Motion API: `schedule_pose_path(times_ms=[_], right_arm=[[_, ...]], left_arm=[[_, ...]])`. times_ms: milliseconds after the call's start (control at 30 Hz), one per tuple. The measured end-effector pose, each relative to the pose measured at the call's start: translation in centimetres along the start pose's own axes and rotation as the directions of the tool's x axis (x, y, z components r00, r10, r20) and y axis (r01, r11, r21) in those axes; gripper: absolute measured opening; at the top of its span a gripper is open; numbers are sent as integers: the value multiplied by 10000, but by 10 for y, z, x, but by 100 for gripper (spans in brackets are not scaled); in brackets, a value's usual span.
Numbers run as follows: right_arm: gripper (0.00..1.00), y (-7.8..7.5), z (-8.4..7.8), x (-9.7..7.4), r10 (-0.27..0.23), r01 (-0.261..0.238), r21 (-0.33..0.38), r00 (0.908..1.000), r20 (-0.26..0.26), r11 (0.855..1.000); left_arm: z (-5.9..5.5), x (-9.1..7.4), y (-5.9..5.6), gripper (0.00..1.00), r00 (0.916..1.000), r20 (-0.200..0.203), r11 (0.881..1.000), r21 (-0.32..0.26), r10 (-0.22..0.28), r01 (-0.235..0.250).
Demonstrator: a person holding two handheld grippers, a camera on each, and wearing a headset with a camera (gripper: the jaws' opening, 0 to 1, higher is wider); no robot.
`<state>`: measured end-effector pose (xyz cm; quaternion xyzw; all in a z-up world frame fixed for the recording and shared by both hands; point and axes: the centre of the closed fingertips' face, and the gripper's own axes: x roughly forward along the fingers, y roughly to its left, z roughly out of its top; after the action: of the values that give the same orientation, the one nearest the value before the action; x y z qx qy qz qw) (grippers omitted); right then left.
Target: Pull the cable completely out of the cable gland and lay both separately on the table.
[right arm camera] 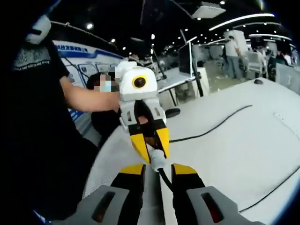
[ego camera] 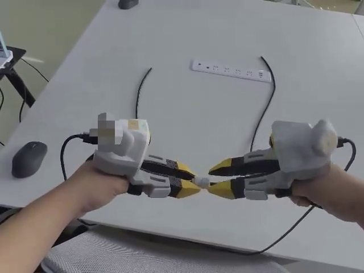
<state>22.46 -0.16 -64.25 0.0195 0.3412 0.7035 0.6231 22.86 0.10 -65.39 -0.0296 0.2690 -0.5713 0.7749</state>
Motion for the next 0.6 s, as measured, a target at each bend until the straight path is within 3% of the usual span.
schedule_pose_path(times_ms=[67,133,200,367,467,600], right_arm=[[20,-1,-2,1,356,-356,943,9994,12,9949],[22,-7,-1,3,298,-303,927,9995,68,9952],[21,-3,0,4,661,-669,1489,9978,101,9866],[16,-5,0,6,968,-973,1858,9952,119,9778],[17,-3,-1,7,1292,-1306,2272,9914,208,9651],[16,-1,-5,10,1527,-1489,2240,9883,2,9632]], left_arm=[[3,1,-4,15,10000,10,9994,326,-84,83],[4,1,-6,15,9999,14,9983,561,-163,162],[2,2,-5,15,9999,-107,9970,767,-133,140],[4,2,-5,15,9998,-155,9944,1043,-140,155],[7,1,-5,15,9999,-91,9942,1064,-122,131],[7,1,-4,15,9999,-138,9938,1104,-99,114]])
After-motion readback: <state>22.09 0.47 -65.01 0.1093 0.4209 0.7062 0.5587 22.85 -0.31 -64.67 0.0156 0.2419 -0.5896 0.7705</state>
